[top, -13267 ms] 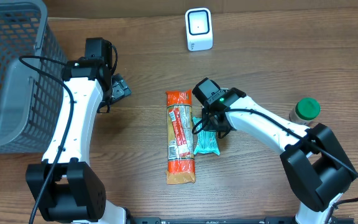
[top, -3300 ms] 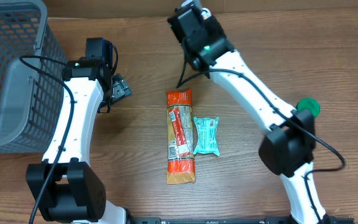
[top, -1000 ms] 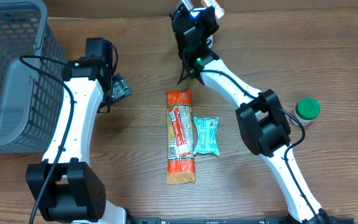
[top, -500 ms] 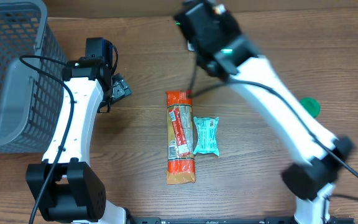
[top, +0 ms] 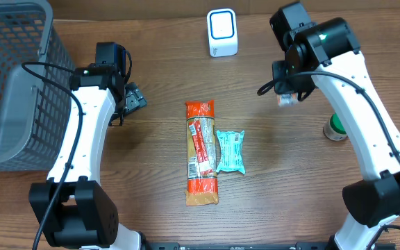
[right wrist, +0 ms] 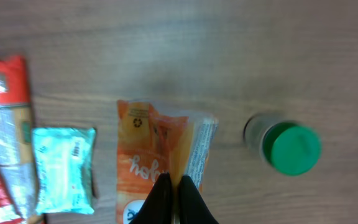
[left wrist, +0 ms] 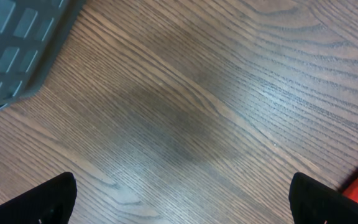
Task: Scan the item barcode
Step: 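Carry the Kleenex pack right and lower it beside the jar, then open the right gripper to release the Kleenex pack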
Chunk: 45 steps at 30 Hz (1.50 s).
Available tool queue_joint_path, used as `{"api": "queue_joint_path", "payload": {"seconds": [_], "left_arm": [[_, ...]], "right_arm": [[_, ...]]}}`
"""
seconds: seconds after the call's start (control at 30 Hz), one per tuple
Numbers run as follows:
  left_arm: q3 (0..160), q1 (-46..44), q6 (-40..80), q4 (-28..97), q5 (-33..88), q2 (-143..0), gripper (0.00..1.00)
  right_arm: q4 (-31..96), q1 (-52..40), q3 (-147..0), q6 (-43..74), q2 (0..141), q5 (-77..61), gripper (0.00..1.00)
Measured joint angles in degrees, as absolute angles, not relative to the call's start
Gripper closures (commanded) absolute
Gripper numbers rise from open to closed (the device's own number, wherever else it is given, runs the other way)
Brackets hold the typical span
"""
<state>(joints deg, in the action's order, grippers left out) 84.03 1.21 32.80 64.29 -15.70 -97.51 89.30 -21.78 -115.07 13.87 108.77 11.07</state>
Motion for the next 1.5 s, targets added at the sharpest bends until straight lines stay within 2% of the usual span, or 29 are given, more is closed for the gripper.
{"api": "queue_joint_path", "payload": {"seconds": [0.37, 0.47, 0.53, 0.67, 0.73, 0.77, 0.93, 1.03, 1.1, 1.2, 1.27, 1.5], "left_arm": [[84.0, 1.2, 32.8, 64.3, -15.7, -97.5, 0.00], [84.0, 1.2, 32.8, 64.3, -15.7, -97.5, 0.00], [84.0, 1.2, 32.8, 64.3, -15.7, -97.5, 0.00], [84.0, 1.2, 32.8, 64.3, -15.7, -97.5, 0.00], [84.0, 1.2, 32.8, 64.3, -15.7, -97.5, 0.00], [84.0, 1.2, 32.8, 64.3, -15.7, -97.5, 0.00], [84.0, 1.2, 32.8, 64.3, -15.7, -97.5, 0.00], [84.0, 1.2, 32.8, 64.3, -15.7, -97.5, 0.00], [84.0, 1.2, 32.8, 64.3, -15.7, -97.5, 0.00], [84.0, 1.2, 32.8, 64.3, -15.7, -97.5, 0.00], [84.0, 1.2, 32.8, 64.3, -15.7, -97.5, 0.00], [84.0, 1.2, 32.8, 64.3, -15.7, -97.5, 0.00]], "right_arm": [[75.0, -18.9, -91.9, 13.5, 109.4, 9.1, 0.96], [70.6, -17.9, -87.8, 12.2, 109.4, 9.0, 0.96], [68.2, -16.8, -85.4, 11.0, 109.5, 9.0, 0.92], [67.5, -14.3, -83.8, 9.9, 109.6, 9.0, 0.91], [66.7, -13.0, -83.8, 9.9, 109.6, 8.9, 0.59], [66.5, -12.4, -83.8, 9.6, 109.6, 9.0, 0.51], [65.4, -10.7, -83.8, 9.0, 109.6, 9.0, 0.44], [64.4, -10.7, -83.8, 9.0, 109.6, 8.6, 0.44], [63.7, -10.8, -83.8, 8.9, 109.6, 6.7, 0.50], [62.6, -10.8, -83.8, 8.6, 109.6, 1.6, 0.75], [62.0, -10.9, -83.6, 8.6, 109.6, -1.9, 0.84], [58.2, -11.3, -77.0, 9.0, 109.6, -5.7, 0.84]]}}
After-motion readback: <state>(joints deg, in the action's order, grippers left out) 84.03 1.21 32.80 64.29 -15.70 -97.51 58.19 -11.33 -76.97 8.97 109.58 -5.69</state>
